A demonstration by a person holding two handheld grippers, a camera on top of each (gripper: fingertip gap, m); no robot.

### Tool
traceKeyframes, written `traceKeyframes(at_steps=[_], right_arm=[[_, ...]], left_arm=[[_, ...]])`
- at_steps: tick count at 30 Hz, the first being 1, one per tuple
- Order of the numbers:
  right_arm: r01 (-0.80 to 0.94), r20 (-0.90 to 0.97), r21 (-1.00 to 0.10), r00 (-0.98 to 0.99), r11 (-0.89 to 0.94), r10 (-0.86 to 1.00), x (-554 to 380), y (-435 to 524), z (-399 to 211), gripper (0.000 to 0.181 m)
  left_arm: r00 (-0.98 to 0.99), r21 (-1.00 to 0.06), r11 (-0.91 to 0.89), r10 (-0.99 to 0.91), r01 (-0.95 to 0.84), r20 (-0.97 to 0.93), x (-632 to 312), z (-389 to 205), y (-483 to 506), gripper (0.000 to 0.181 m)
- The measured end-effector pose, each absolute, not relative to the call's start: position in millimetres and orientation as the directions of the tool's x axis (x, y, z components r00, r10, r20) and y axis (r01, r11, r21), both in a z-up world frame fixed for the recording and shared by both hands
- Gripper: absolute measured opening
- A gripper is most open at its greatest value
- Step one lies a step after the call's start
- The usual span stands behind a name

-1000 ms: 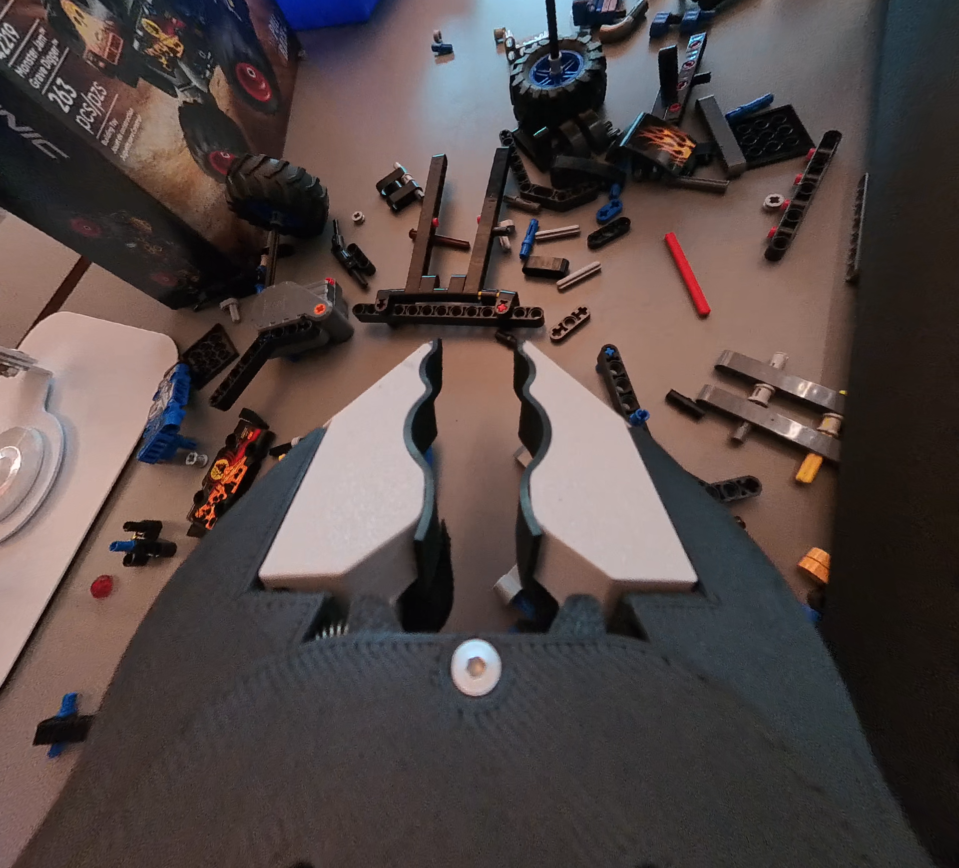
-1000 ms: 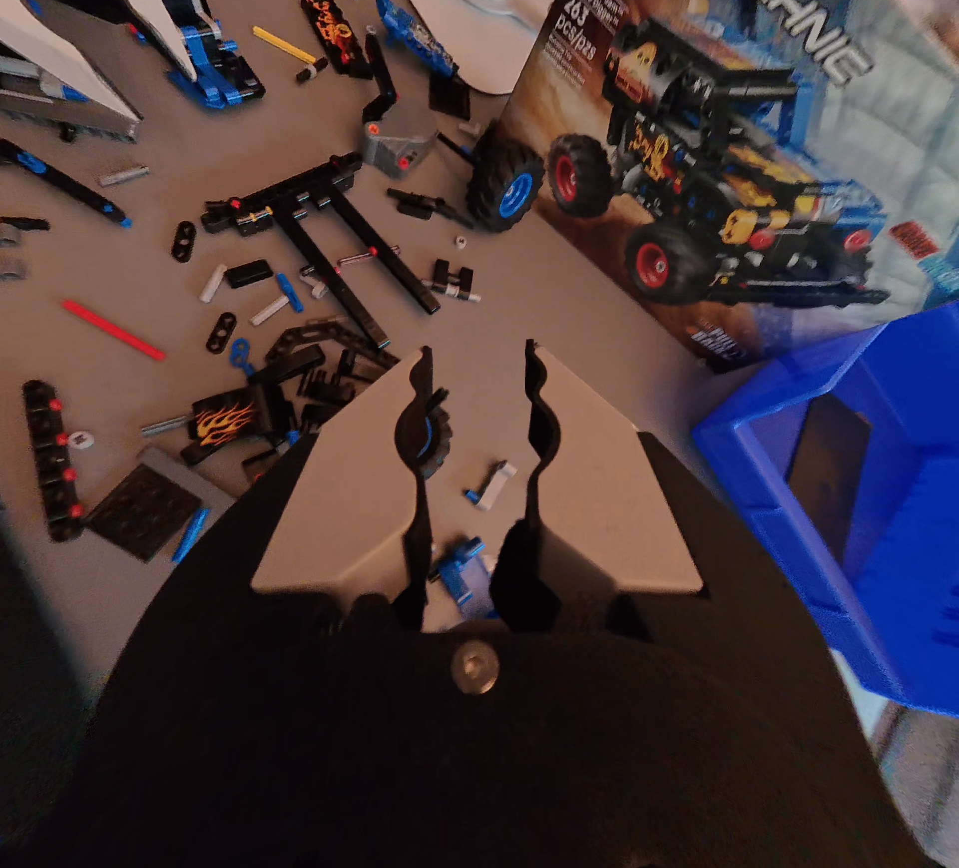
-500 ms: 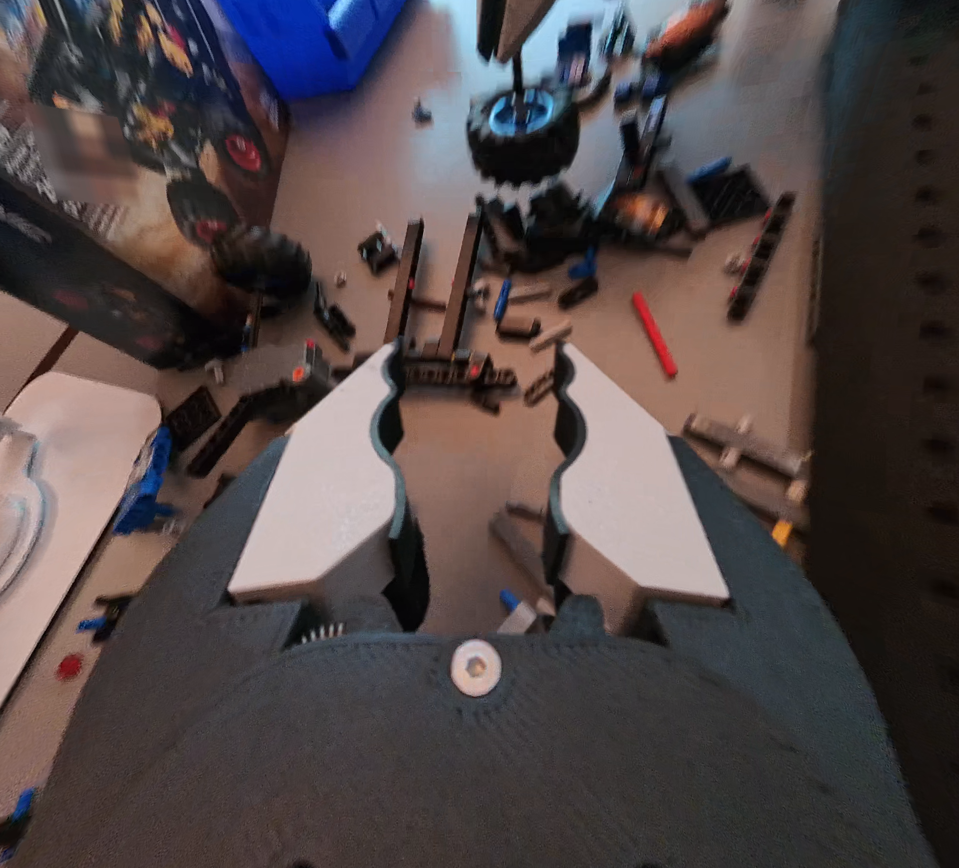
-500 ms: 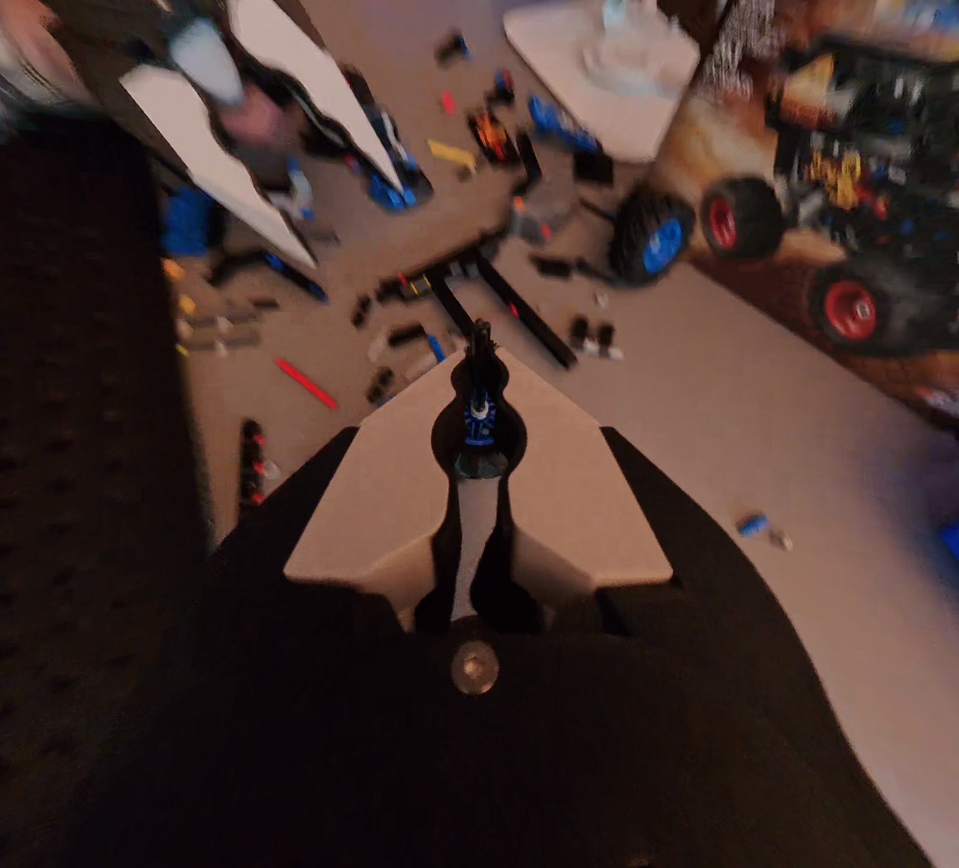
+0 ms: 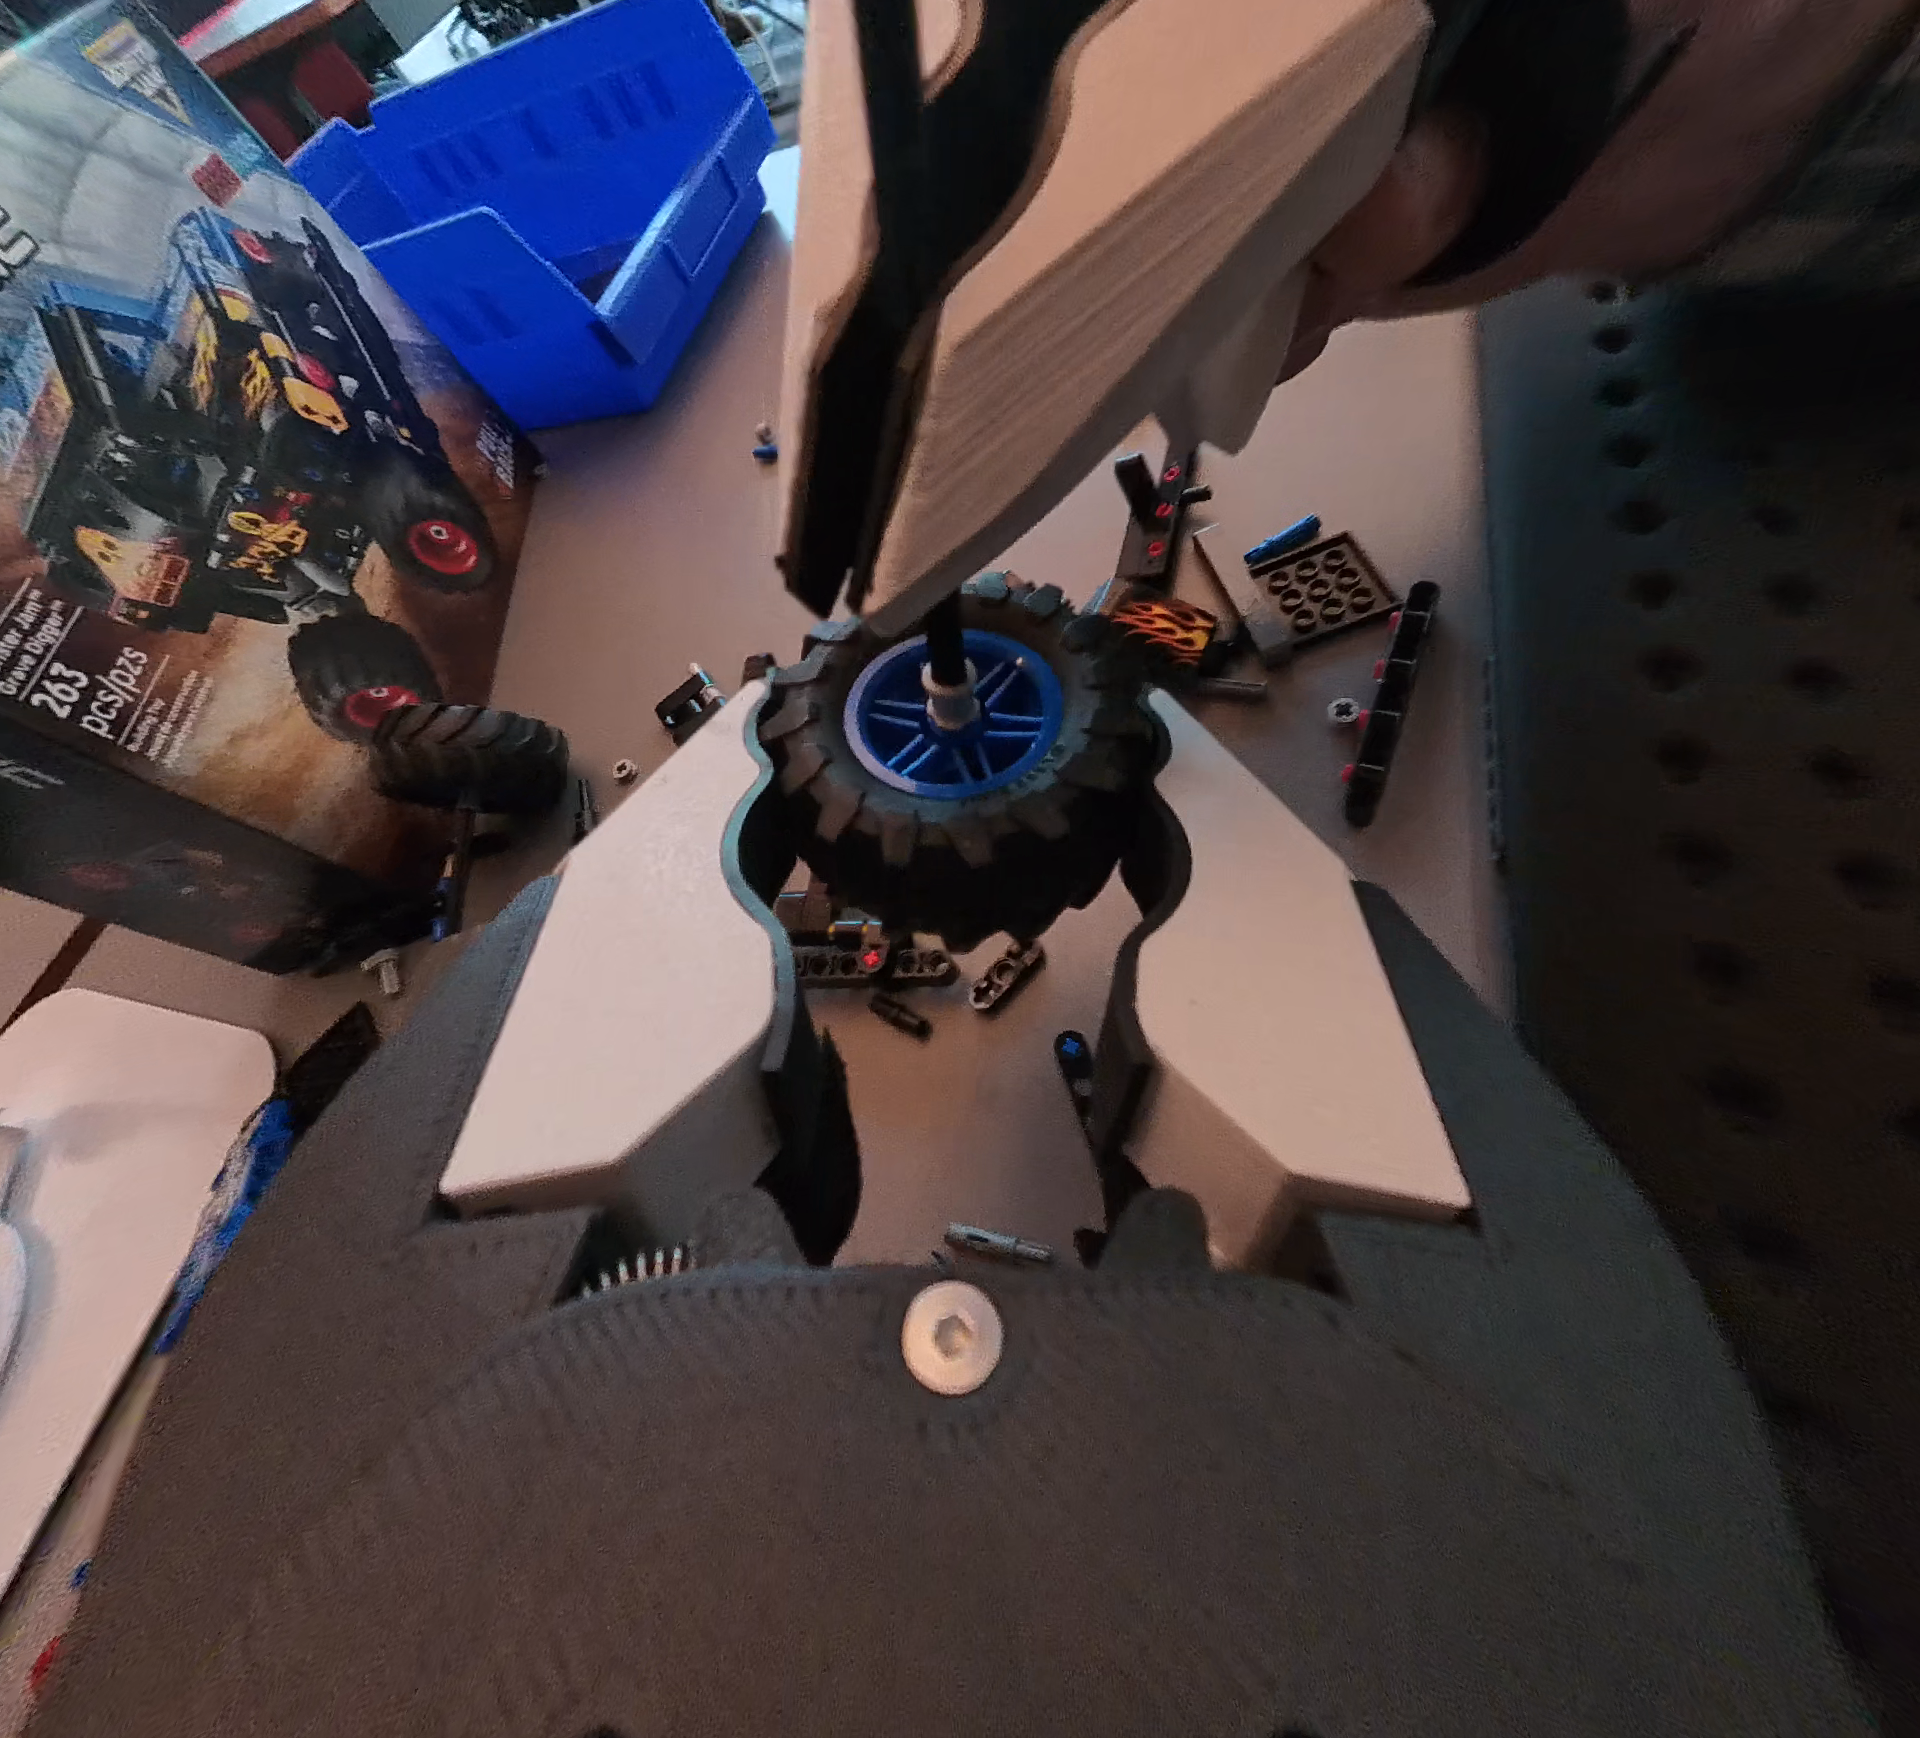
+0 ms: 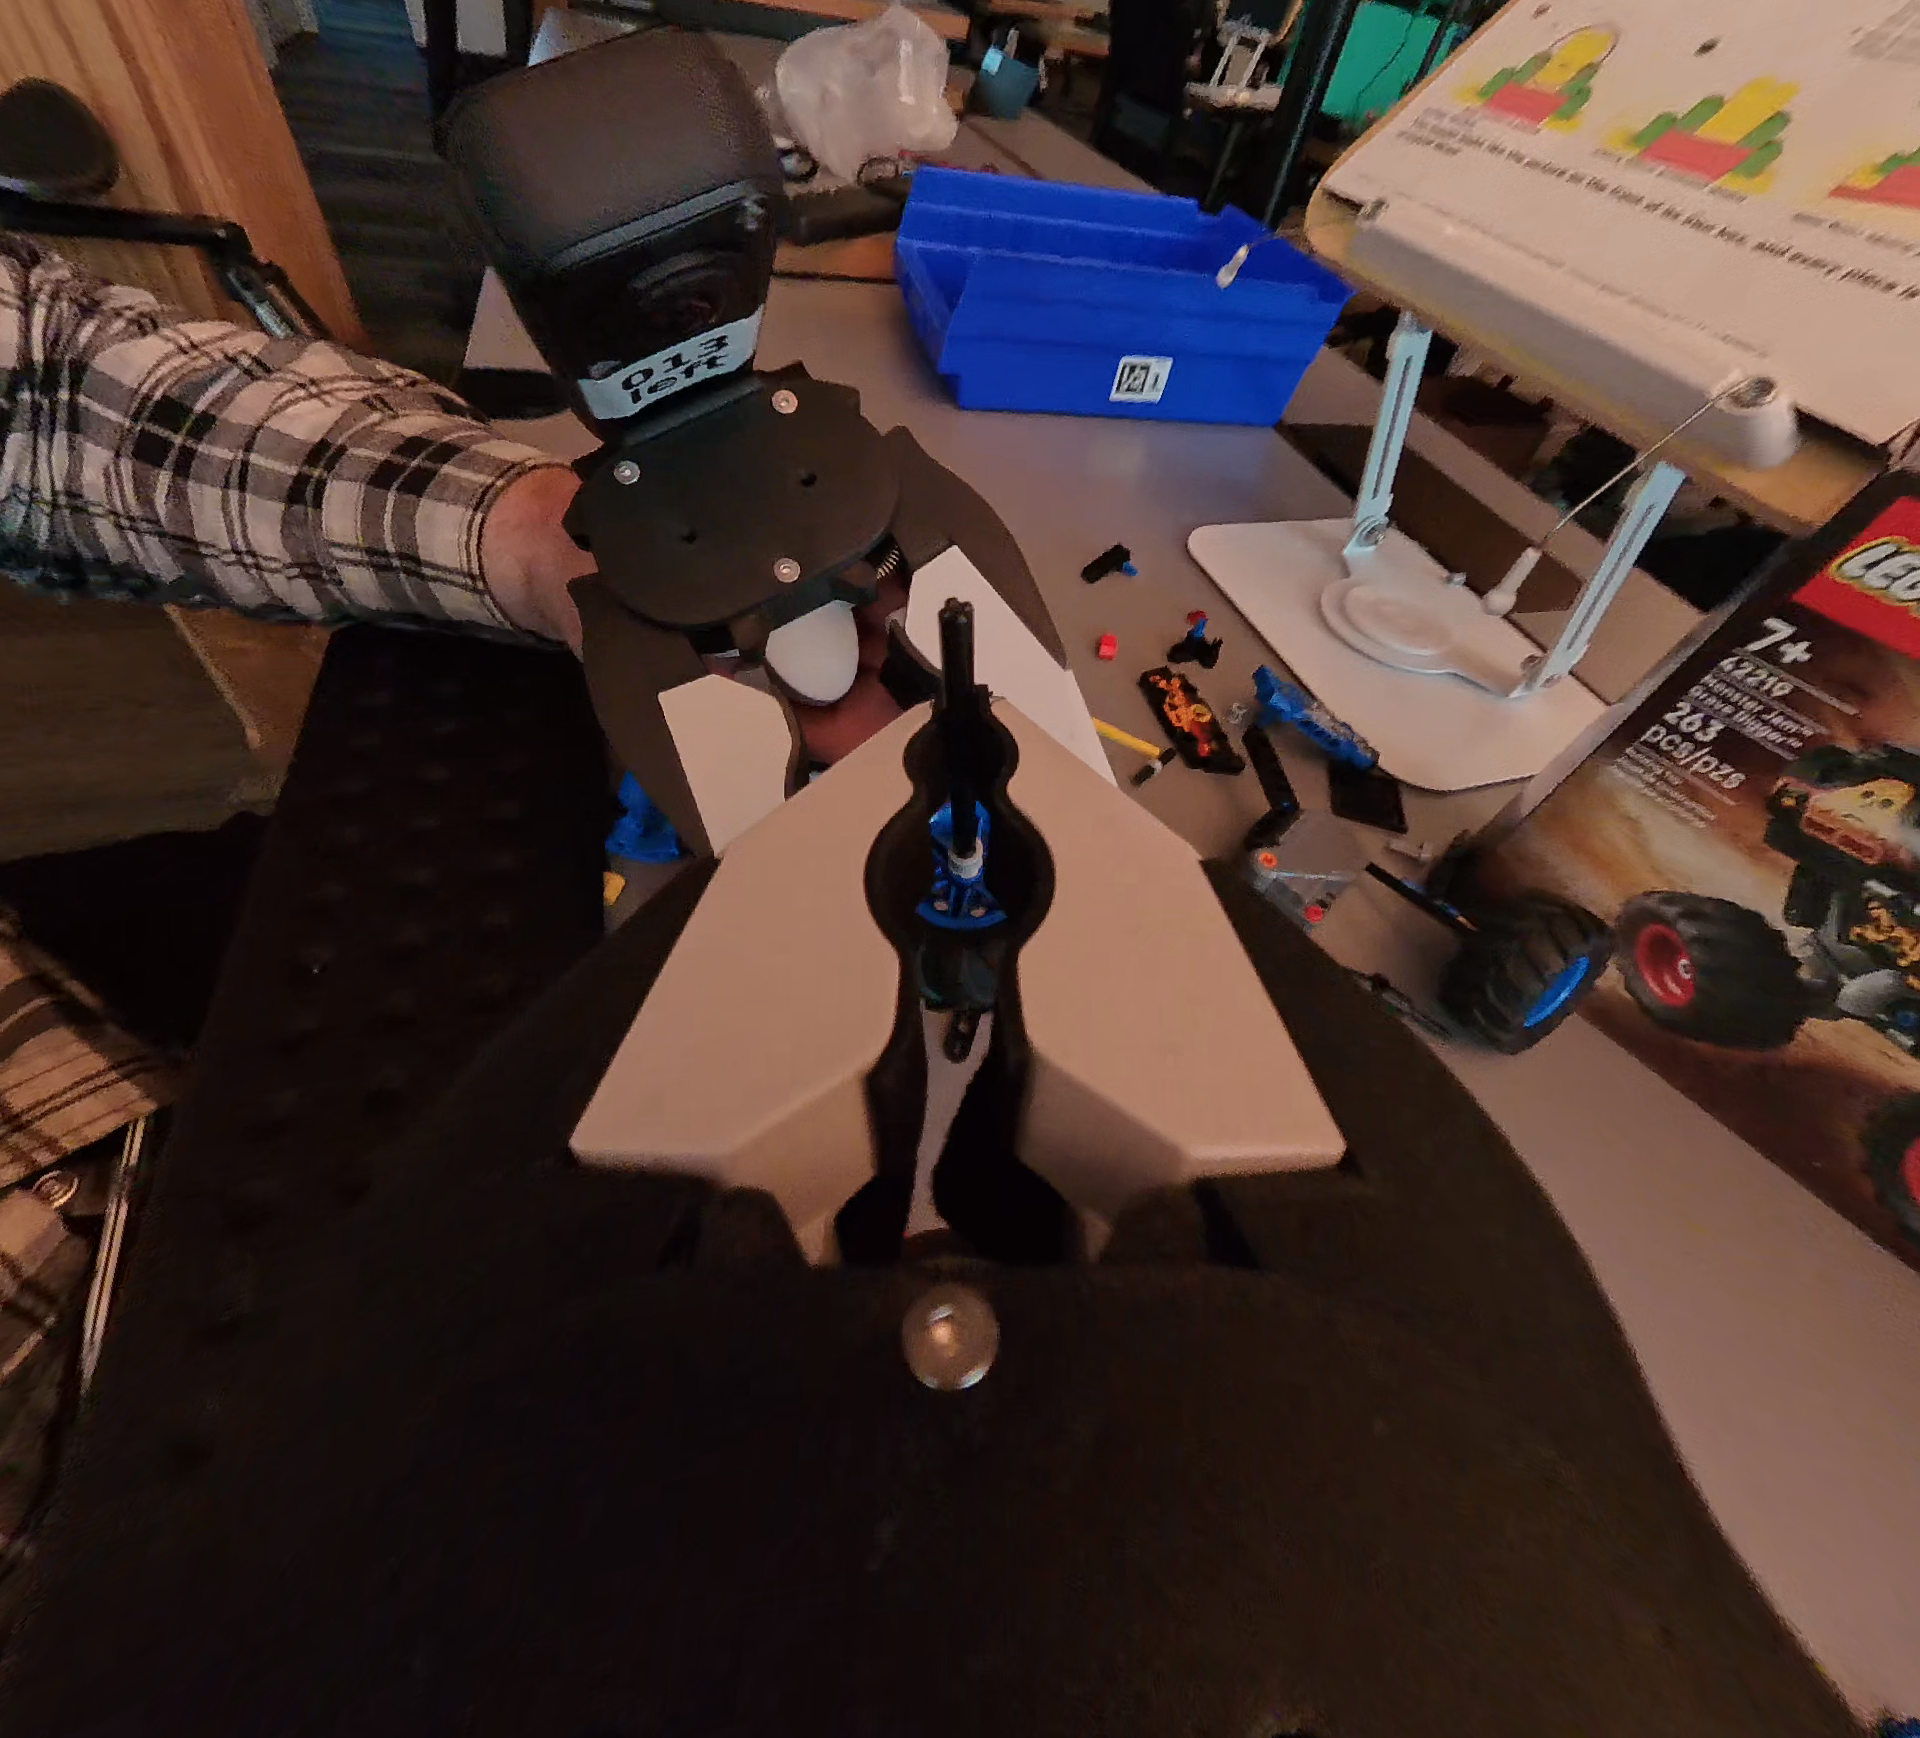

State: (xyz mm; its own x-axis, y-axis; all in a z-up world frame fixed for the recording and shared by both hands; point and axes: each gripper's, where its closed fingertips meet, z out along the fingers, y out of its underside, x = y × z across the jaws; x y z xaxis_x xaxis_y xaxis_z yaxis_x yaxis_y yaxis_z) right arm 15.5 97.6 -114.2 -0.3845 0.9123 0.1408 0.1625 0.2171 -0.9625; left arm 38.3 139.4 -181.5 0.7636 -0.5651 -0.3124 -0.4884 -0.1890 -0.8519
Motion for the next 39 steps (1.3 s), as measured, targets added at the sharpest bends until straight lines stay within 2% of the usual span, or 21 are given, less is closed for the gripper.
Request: traceKeyframes(at_steps=[7, 12, 17, 19, 22, 27, 31, 35, 37, 38, 39], right_arm=[[0.136, 0.012, -0.988, -0.377, 0.068, 0.926, 16, 104, -111, 0.000], [0.095, 0.209, -0.963, -0.319, 0.250, 0.925, 17, 95, -108, 0.000], [0.116, -0.029, -0.993, -0.357, 0.014, 0.934, 16, 112, -106, 0.000], [0.109, -0.015, -0.994, -0.349, 0.024, 0.937, 17, 111, -105, 0.000], [0.065, 0.126, -0.985, -0.341, 0.157, 0.932, 23, 102, -100, 0.000], [0.069, 0.040, -0.995, -0.356, 0.069, 0.934, 29, 111, -100, 0.000], [0.111, 0.043, -0.989, -0.405, 0.096, 0.913, 34, 108, -113, 0.001], [0.180, -0.114, -0.983, -0.476, -0.030, 0.872, 37, 110, -121, 0.001], [0.220, -0.117, -0.975, -0.424, -0.023, 0.898, 34, 122, -129, 0.013], [0.230, -0.073, -0.973, -0.377, 0.017, 0.923, 33, 131, -132, 0.028], [0.237, -0.014, -0.969, -0.338, 0.071, 0.941, 35, 138, -132, 0.034]], left_arm=[[0.792, -0.836, -0.262, -0.539, -0.482, -0.287, 35, -185, 134, 0.061], [0.789, -0.838, -0.235, -0.527, -0.493, -0.316, 29, -182, 133, 0.060], [0.793, -0.829, -0.245, -0.512, -0.502, -0.329, 26, -181, 132, 0.059], [0.800, -0.838, -0.248, -0.514, -0.486, -0.311, 24, -181, 134, 0.059], [0.791, -0.846, -0.209, -0.514, -0.491, -0.332, 25, -174, 131, 0.059], [0.776, -0.835, -0.175, -0.503, -0.522, -0.380, 15, -163, 123, 0.058], [0.736, -0.798, -0.161, -0.523, -0.580, -0.430, 12, -167, 115, 0.058], [0.706, -0.777, -0.135, -0.534, -0.614, -0.465, 18, -166, 112, 0.061], [0.697, -0.754, -0.151, -0.528, -0.639, -0.485, 15, -169, 114, 0.061], [0.696, -0.738, -0.166, -0.514, -0.654, -0.502, 11, -170, 115, 0.061], [0.700, -0.733, -0.175, -0.502, -0.657, -0.507, 7, -170, 115, 0.061]])
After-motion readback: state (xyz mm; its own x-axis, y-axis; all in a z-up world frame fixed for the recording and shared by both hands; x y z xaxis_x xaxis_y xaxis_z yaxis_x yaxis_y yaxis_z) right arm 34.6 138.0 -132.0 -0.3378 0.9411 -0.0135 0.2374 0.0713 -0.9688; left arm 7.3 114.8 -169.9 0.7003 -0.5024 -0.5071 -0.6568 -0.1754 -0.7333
